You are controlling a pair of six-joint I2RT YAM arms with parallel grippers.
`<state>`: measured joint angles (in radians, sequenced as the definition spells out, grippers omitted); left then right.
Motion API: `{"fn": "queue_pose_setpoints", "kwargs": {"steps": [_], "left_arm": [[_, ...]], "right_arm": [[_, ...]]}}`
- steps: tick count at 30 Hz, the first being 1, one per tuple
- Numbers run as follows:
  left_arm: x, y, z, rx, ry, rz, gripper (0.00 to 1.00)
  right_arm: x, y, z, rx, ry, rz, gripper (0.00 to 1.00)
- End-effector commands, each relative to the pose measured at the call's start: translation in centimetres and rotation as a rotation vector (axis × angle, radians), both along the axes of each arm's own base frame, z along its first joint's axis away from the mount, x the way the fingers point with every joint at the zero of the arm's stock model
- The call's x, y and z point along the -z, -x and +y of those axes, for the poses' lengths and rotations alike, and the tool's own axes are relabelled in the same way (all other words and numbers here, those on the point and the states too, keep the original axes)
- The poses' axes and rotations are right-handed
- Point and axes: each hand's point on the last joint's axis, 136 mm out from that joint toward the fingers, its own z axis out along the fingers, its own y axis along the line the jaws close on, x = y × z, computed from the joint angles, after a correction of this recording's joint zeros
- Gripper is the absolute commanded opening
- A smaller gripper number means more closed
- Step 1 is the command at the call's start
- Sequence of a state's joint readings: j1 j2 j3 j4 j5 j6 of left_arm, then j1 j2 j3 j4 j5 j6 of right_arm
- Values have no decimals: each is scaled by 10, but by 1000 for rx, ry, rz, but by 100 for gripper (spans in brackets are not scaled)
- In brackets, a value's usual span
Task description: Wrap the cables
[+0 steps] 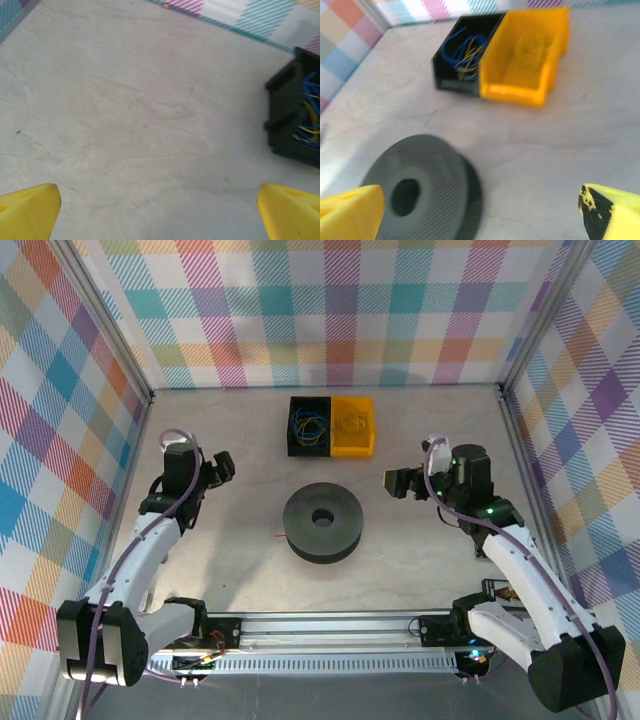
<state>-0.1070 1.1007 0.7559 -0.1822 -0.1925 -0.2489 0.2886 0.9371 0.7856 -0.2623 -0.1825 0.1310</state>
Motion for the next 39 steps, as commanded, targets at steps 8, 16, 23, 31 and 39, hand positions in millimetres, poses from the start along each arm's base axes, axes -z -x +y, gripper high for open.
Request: {"fn": "queue_pose_setpoints", "kwargs": {"steps": [8, 16, 23, 31, 39], "left_arm": [[32, 2, 40, -151, -192, -297, 100], [69, -18, 38, -124, -245, -249, 100], [93, -39, 15, 15, -244, -257, 100], [99, -43, 15, 18, -240, -196, 100], [97, -44, 15, 18, -241, -202, 100]], "right_arm": [[63, -46, -80, 271, 295, -286, 99], [115, -77, -98, 344, 256, -226, 99], [130, -90, -102, 361, 218, -261, 99], [143, -100, -113, 363, 158, -173, 99], [143, -100, -114, 365, 158, -173, 99]]}}
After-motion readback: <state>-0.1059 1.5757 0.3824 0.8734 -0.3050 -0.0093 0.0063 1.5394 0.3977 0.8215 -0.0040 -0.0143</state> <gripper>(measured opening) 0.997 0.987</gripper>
